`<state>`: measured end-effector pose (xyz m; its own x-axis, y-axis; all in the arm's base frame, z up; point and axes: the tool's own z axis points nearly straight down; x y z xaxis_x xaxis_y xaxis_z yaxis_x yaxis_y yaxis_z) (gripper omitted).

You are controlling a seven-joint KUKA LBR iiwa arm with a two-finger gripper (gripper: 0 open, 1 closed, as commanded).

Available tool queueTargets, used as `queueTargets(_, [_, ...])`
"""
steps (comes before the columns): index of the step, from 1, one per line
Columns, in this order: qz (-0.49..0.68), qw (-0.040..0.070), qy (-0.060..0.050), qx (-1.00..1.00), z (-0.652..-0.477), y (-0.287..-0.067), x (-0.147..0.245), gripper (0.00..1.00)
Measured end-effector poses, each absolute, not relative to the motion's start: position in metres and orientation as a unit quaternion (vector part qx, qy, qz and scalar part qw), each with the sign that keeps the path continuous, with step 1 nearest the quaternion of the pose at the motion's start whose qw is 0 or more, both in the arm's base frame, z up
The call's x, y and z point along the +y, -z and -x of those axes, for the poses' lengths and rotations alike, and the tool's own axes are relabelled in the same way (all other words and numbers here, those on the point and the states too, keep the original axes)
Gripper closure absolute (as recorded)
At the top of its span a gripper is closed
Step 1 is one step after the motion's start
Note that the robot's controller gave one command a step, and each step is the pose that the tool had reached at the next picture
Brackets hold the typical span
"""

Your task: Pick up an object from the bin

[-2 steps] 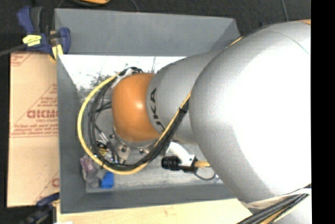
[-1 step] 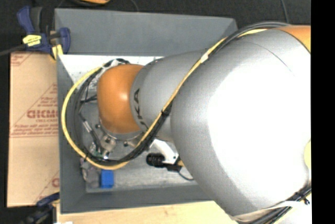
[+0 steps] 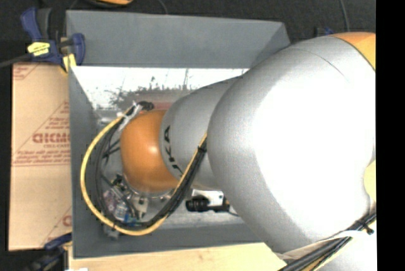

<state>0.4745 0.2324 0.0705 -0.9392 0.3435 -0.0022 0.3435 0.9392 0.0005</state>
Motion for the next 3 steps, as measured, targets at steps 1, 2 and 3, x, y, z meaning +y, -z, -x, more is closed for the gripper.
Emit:
queueTargets(1, [-0.085,0.004,-0.001,0.996,-0.475,-0.072,0.237,0.0])
queueTargets(2, [-0.086,0.004,-0.003,0.996,-0.476,-0.074,0.238,1.0])
queueTargets(3, [-0.088,0.003,-0.002,0.996,-0.478,-0.131,0.238,1.0])
